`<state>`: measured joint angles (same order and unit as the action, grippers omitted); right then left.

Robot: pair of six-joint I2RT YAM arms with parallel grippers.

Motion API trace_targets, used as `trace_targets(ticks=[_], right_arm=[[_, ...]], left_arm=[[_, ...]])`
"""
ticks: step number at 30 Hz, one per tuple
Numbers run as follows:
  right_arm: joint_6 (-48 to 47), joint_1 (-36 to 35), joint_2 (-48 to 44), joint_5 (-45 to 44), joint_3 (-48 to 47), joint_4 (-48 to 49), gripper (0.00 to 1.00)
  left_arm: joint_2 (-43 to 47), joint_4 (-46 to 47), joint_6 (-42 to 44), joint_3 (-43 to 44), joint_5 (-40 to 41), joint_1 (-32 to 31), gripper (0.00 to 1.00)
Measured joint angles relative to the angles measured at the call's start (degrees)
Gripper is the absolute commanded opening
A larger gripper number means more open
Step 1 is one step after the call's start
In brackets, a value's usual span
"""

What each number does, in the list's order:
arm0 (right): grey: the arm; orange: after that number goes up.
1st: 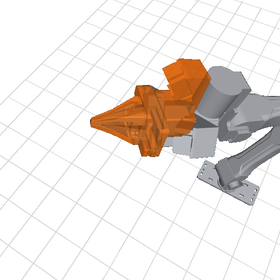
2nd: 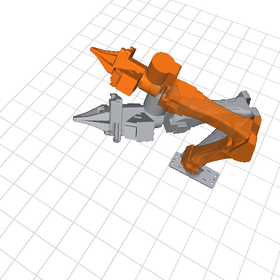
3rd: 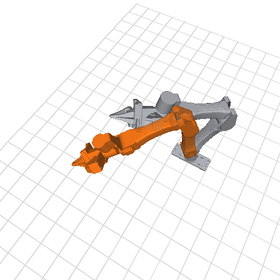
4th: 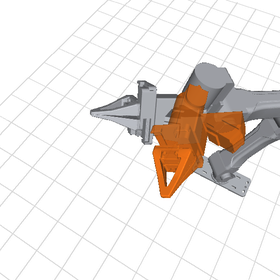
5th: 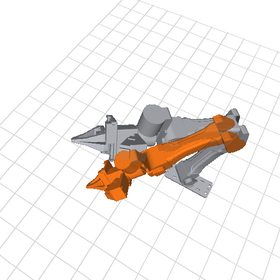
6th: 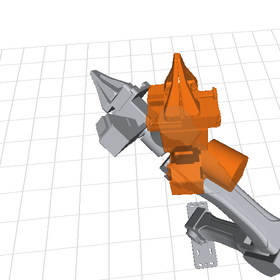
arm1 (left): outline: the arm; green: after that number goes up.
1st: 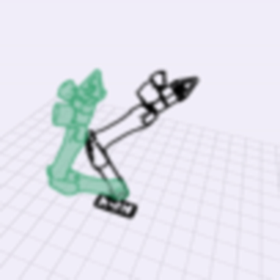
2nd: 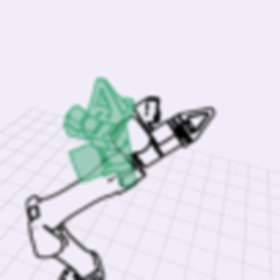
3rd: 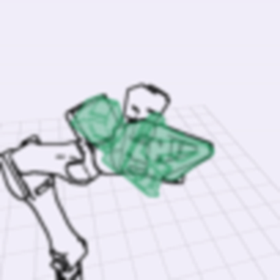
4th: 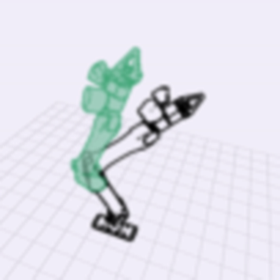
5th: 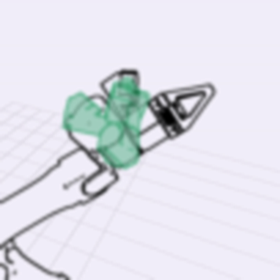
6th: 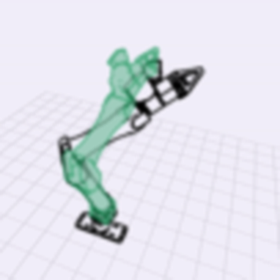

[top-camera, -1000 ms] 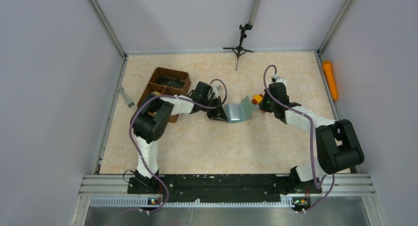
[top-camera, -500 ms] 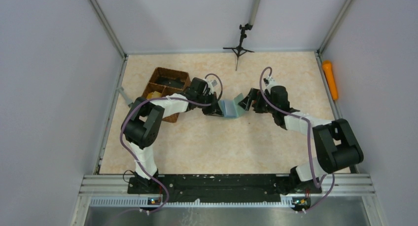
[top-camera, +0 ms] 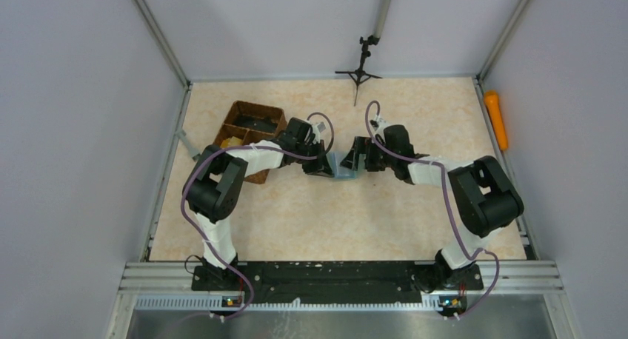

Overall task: Take the credit cards out of the card holder
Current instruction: Open the card holder at the center of the board.

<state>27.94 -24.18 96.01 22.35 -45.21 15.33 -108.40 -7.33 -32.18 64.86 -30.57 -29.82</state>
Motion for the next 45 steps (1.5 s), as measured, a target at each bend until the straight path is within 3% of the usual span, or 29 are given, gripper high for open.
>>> trace_targets(ticks=[12, 28, 45], right_arm=[[-3.5, -2.7, 1.2, -2.9, -3.4, -4.6, 0.97], [-4.4, -3.3, 4.9, -0.7, -5.9, -6.1, 0.76], [-6.6, -4.0, 8.1, -0.9, -11.5, -11.0, 0.77]], left_arm=[[0.0, 0.4, 0.2, 0.0, -0.1, 0.0, 0.0], [0.0, 3.5, 0.2, -0.8, -1.6, 0.0, 0.0], [0.1, 3.9, 0.2, -1.4, -1.4, 0.1, 0.0]])
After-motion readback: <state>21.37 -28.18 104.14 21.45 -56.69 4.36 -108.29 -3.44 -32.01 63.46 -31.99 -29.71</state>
